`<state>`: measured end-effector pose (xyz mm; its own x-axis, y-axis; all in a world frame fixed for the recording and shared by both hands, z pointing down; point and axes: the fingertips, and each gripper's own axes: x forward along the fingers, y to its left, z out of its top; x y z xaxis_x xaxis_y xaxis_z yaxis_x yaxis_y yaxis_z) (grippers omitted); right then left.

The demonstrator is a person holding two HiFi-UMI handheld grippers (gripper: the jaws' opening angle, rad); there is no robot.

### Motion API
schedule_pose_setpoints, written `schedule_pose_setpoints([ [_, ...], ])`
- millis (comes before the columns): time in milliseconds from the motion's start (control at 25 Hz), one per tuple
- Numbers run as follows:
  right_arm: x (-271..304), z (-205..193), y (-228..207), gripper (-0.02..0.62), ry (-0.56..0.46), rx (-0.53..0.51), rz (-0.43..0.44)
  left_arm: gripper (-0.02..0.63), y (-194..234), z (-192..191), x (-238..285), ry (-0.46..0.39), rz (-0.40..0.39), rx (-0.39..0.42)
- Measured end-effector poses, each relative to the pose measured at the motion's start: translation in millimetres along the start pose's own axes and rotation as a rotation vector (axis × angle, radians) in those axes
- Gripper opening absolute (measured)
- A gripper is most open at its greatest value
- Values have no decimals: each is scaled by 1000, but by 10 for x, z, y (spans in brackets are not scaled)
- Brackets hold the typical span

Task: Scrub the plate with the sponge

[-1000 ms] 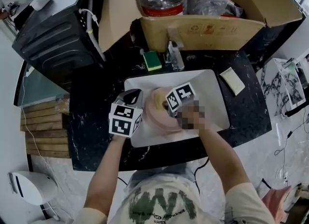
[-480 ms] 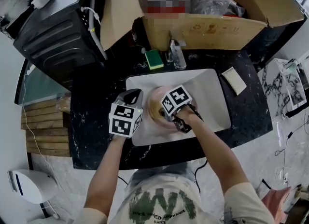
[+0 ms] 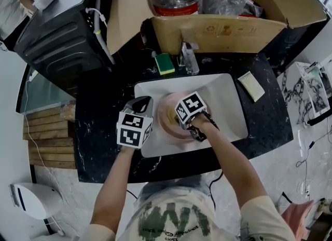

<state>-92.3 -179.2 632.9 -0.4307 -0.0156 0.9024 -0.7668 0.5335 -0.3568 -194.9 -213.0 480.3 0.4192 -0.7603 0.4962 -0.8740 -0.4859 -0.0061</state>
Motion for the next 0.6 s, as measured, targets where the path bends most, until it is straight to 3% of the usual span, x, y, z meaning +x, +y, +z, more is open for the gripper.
schedule_pose_setpoints([
  [600,-167,-78,-490,66,-10,49,-93,5,-66,67,65,-4,-9,8],
])
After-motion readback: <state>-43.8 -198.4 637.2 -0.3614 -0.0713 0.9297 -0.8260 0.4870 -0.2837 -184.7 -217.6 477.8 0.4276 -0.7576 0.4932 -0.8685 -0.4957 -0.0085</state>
